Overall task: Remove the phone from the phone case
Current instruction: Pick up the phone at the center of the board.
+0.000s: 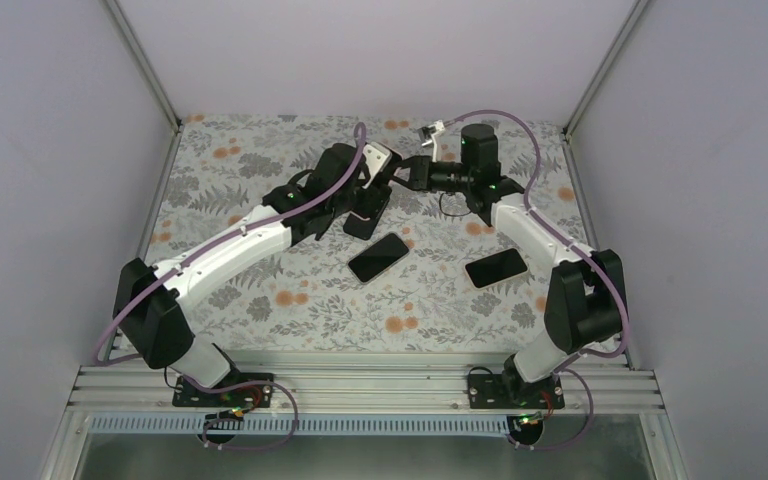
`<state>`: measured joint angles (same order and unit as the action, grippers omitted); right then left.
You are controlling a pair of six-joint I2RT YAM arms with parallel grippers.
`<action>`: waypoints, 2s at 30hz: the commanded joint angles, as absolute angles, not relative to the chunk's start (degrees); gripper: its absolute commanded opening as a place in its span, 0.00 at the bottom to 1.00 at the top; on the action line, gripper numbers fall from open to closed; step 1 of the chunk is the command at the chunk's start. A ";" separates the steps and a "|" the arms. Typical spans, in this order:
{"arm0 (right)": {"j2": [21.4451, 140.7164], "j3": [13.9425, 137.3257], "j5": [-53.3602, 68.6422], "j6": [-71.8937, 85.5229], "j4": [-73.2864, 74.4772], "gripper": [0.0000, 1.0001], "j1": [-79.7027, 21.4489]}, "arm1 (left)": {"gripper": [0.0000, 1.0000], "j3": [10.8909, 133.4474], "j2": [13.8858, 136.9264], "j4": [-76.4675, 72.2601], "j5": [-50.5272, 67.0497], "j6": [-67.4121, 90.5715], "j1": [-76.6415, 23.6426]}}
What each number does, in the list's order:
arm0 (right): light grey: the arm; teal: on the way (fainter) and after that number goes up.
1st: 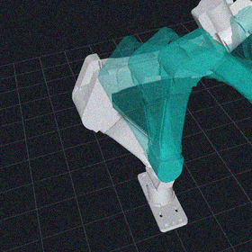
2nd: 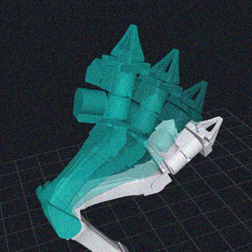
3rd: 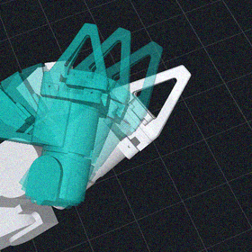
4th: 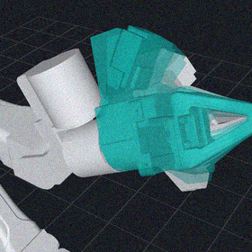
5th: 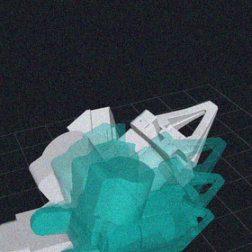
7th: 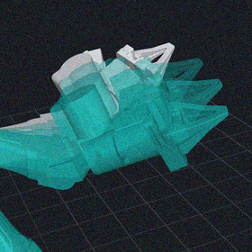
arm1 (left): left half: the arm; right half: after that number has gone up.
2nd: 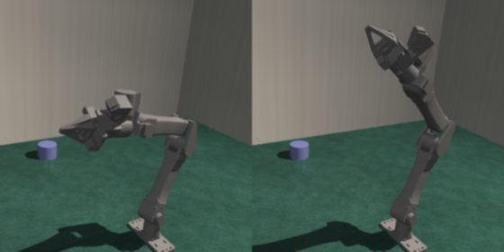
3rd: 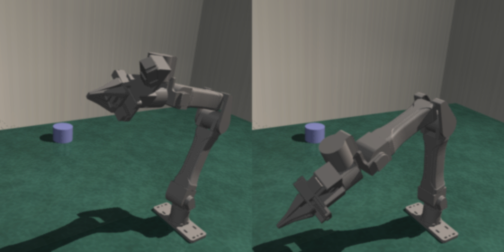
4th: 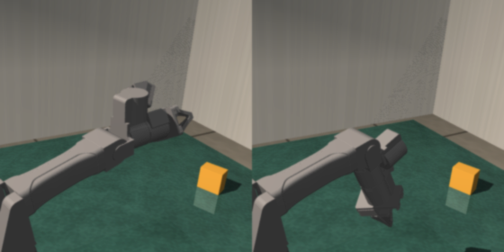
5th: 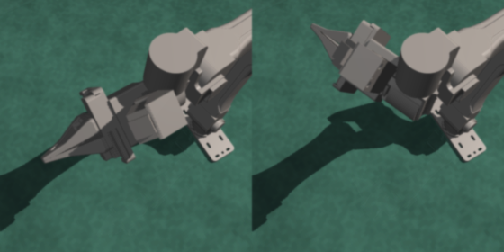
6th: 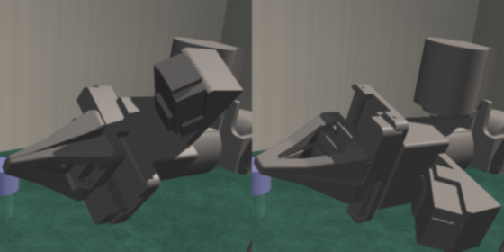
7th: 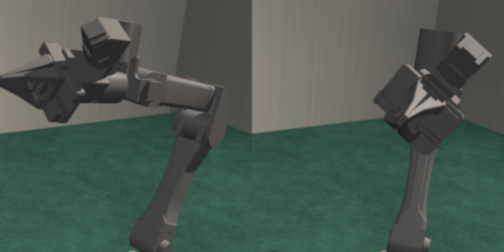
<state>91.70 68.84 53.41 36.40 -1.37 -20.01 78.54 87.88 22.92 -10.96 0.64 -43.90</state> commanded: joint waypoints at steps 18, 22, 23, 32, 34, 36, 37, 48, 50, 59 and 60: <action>88.93 72.05 60.83 31.70 -4.14 0.04 -14.91 | 1.00 79.55 80.08 25.14 14.00 2.09 -36.26; 87.20 72.76 63.13 28.10 -2.73 0.04 -14.82 | 1.00 78.94 77.97 25.26 21.06 3.09 -33.31; 86.79 72.85 64.58 27.45 -2.77 0.04 -14.78 | 1.00 78.44 77.27 25.26 22.54 3.08 -32.64; 82.23 75.56 68.63 17.32 5.74 0.04 -14.68 | 1.00 78.21 72.26 34.58 44.01 -7.76 -27.19; 80.95 75.37 71.58 15.55 6.34 0.04 -14.60 | 1.00 77.44 71.08 36.62 47.47 -12.13 -26.90; 79.86 75.10 75.13 14.82 6.20 0.04 -14.51 | 1.00 76.59 70.41 38.57 50.28 -14.95 -26.89; 79.34 75.00 77.86 14.88 5.73 0.04 -14.51 | 1.00 76.10 70.34 39.04 51.32 -16.01 -26.89; 72.76 71.73 86.43 18.32 1.87 0.04 -14.57 | 0.95 74.83 70.62 42.27 60.34 -21.65 -26.79; 72.19 71.42 86.97 18.35 1.77 0.04 -14.57 | 0.91 75.07 70.66 42.76 62.65 -22.04 -26.66; 71.97 71.39 83.77 17.24 3.26 0.04 -13.84 | 0.73 73.01 70.73 38.27 64.92 -17.13 -25.56; 72.04 71.35 83.76 17.85 2.82 0.04 -13.86 | 0.71 72.84 70.91 37.56 64.68 -16.31 -25.57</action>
